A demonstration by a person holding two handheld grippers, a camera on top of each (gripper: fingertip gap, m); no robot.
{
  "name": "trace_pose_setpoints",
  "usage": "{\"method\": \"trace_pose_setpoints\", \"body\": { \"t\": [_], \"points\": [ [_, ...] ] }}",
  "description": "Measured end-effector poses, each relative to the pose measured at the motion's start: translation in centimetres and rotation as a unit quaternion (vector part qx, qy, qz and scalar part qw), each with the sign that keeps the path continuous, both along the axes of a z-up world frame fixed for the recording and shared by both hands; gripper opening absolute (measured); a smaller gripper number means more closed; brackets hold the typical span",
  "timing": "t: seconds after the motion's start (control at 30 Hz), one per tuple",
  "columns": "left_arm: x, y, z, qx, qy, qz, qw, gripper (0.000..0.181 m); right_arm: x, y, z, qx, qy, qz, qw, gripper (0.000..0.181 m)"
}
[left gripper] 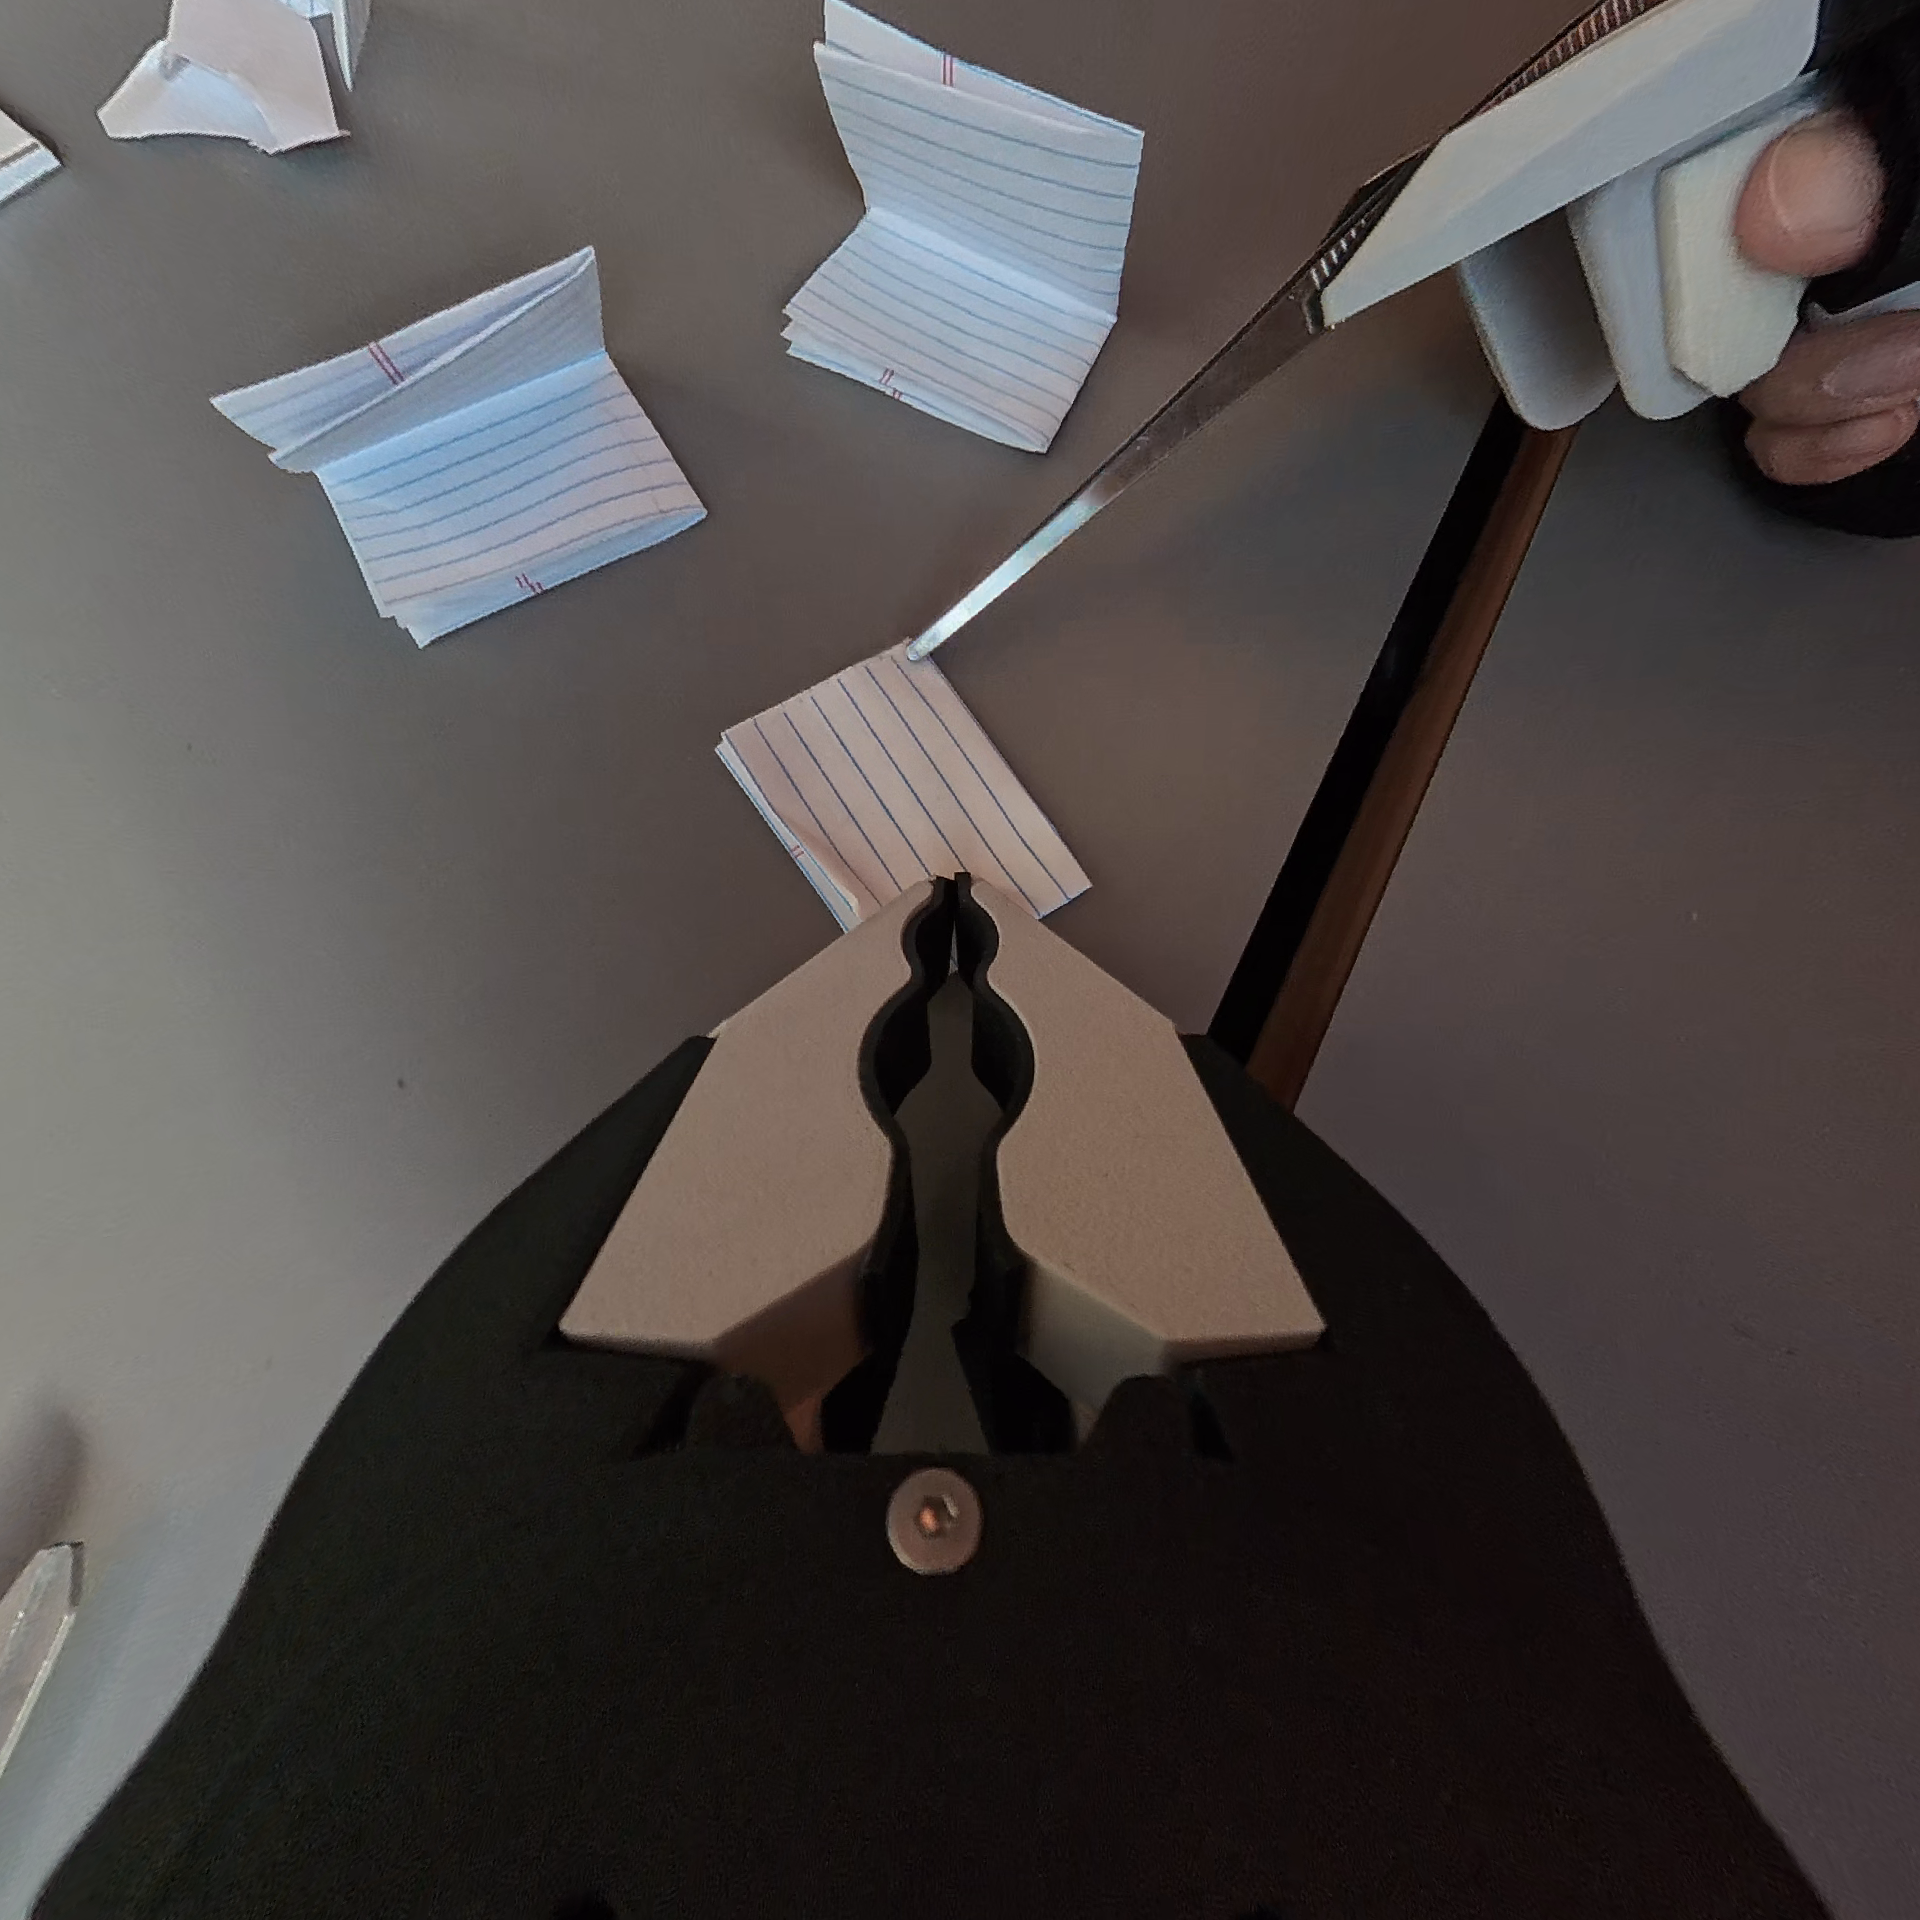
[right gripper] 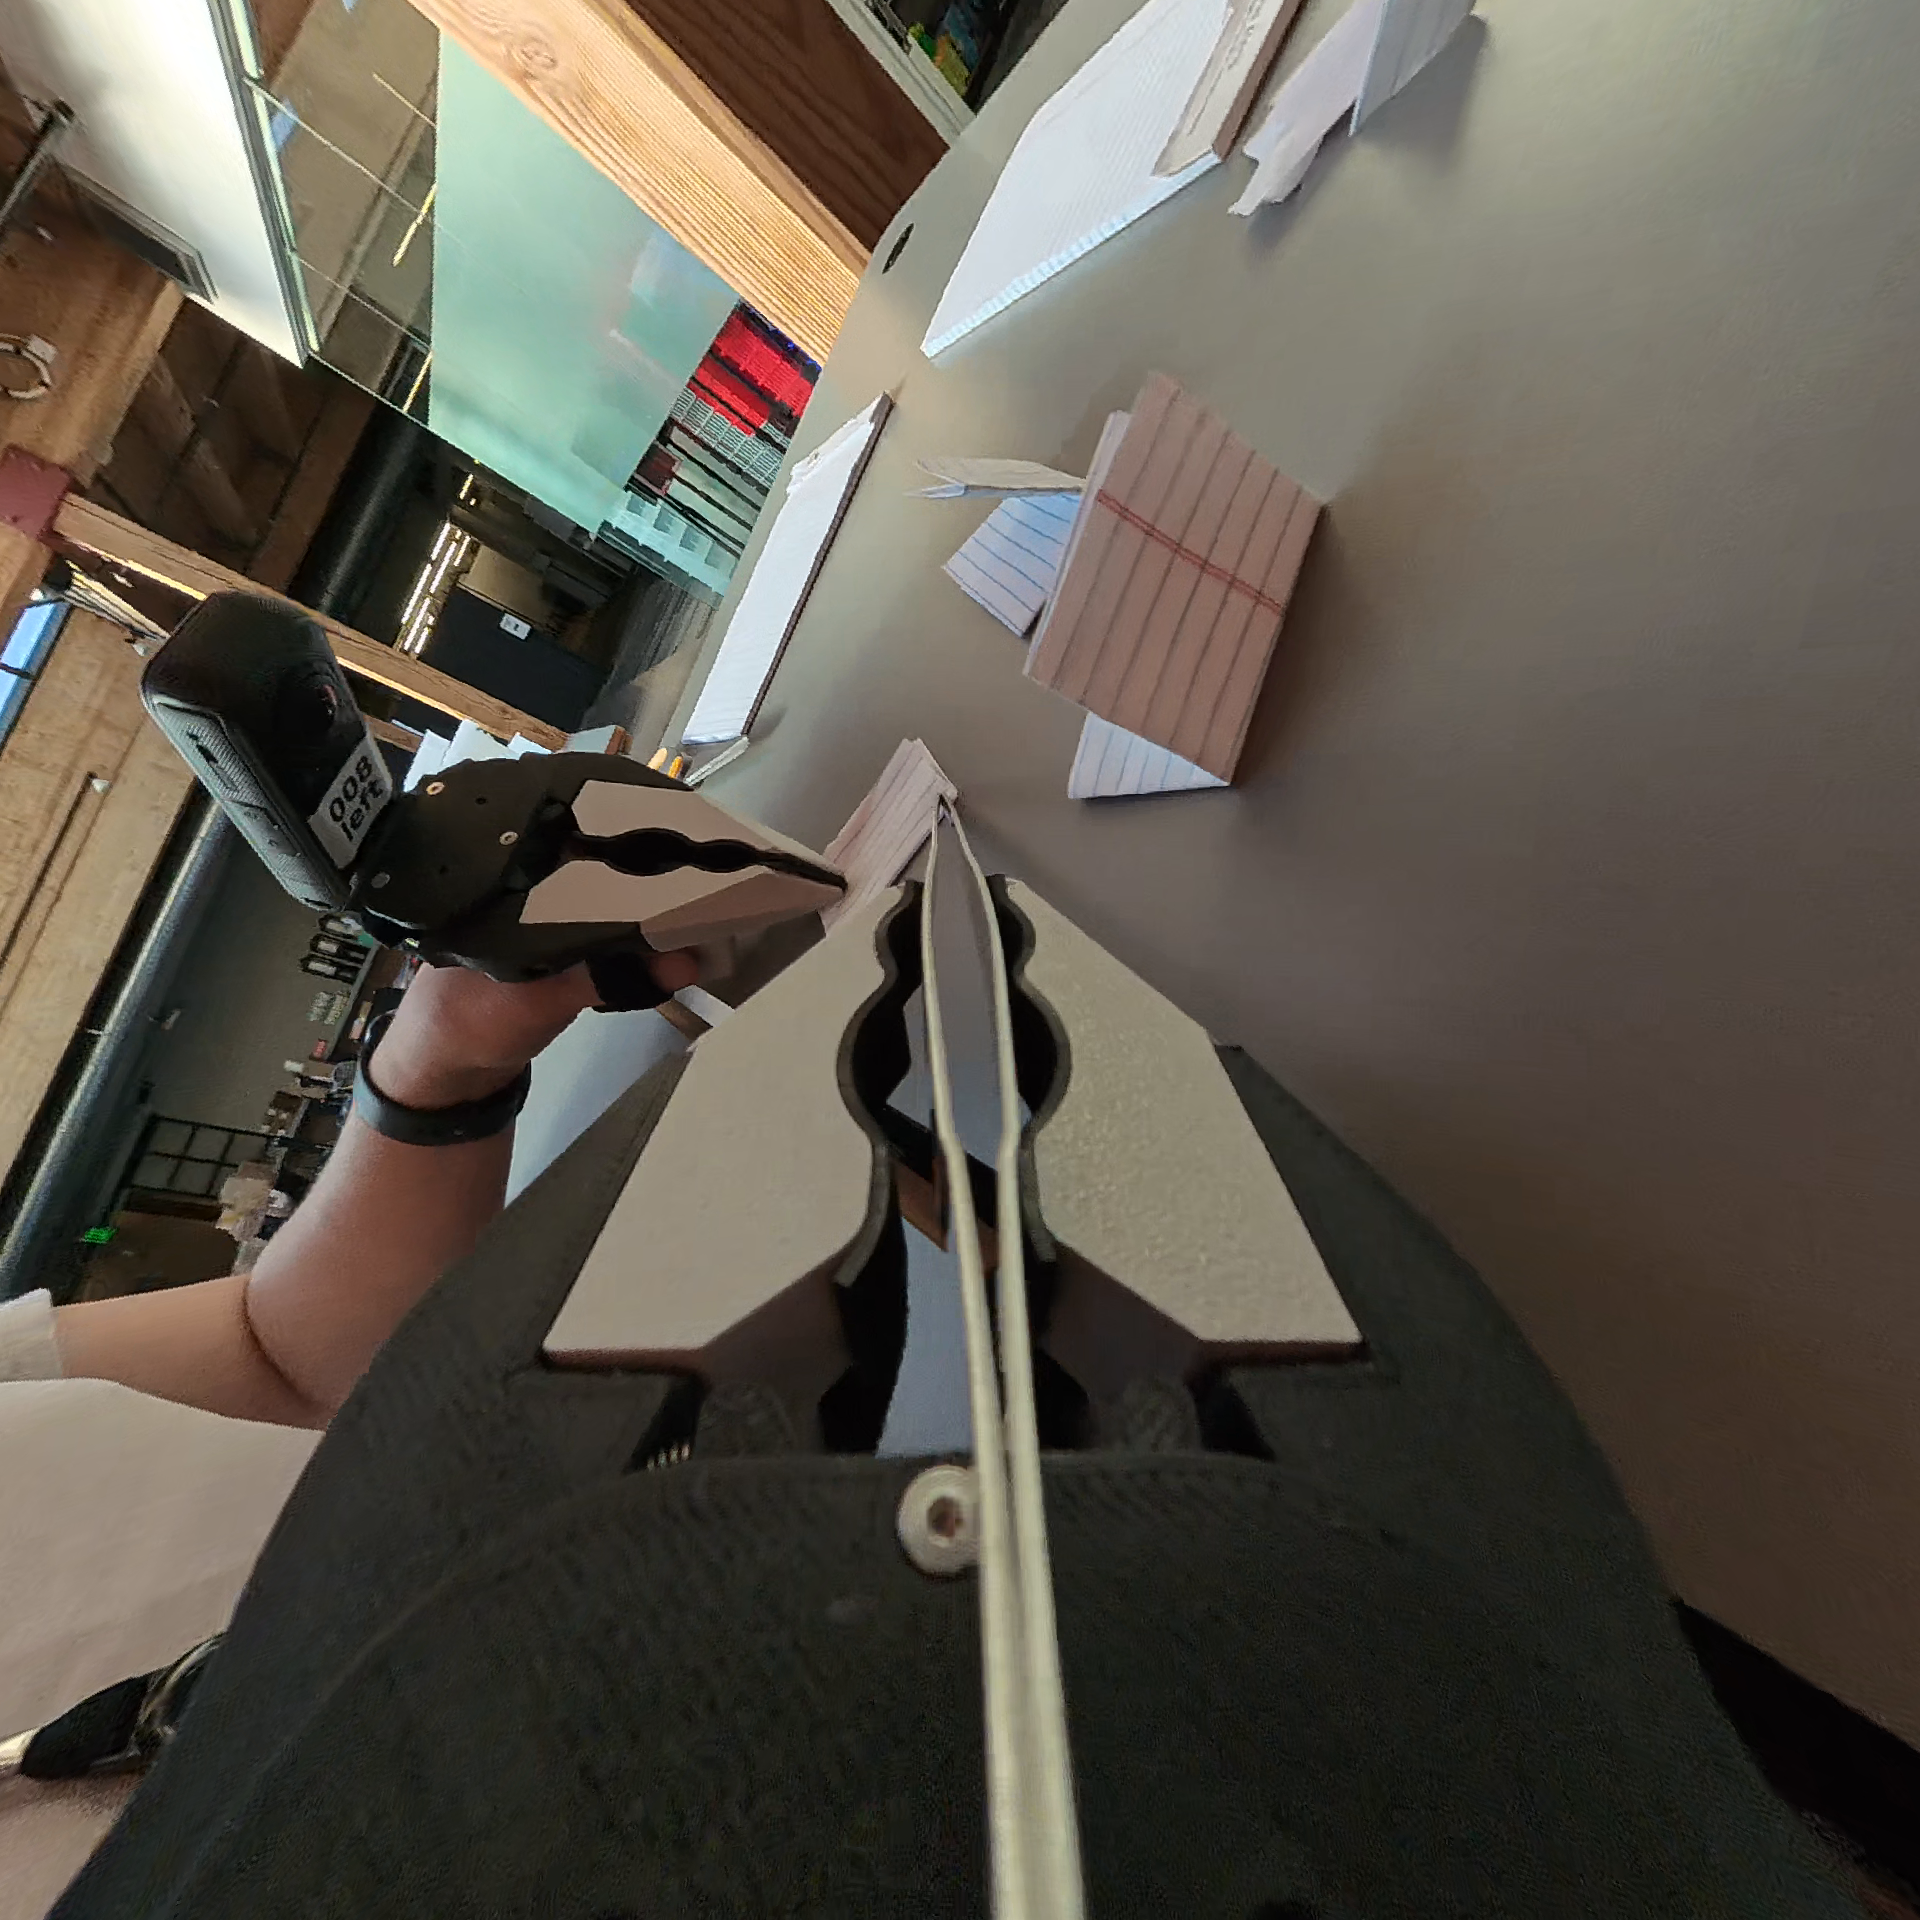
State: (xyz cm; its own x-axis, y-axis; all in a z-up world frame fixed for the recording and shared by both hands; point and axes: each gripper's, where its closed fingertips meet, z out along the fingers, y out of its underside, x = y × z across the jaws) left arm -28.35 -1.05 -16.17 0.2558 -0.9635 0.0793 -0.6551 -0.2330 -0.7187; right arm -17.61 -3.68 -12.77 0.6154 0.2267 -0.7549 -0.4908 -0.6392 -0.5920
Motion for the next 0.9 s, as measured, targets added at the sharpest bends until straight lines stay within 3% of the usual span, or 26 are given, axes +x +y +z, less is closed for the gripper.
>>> {"method": "trace_pose_setpoints", "body": {
  "t": [0.7, 0.9],
  "points": [
    [0.0, 0.0, 0.0, -0.015, -0.002, 0.005, 1.000, 0.000, -1.8, -1.3, -0.1, -0.031, 0.024, 0.023, 0.999, 0.011],
    [0.0, 0.0, 0.0, -0.016, 0.001, 0.006, 1.000, 0.000, -2.9, -2.2, -0.4, -0.057, 0.078, 0.028, 0.995, 0.011]
  ]
}}
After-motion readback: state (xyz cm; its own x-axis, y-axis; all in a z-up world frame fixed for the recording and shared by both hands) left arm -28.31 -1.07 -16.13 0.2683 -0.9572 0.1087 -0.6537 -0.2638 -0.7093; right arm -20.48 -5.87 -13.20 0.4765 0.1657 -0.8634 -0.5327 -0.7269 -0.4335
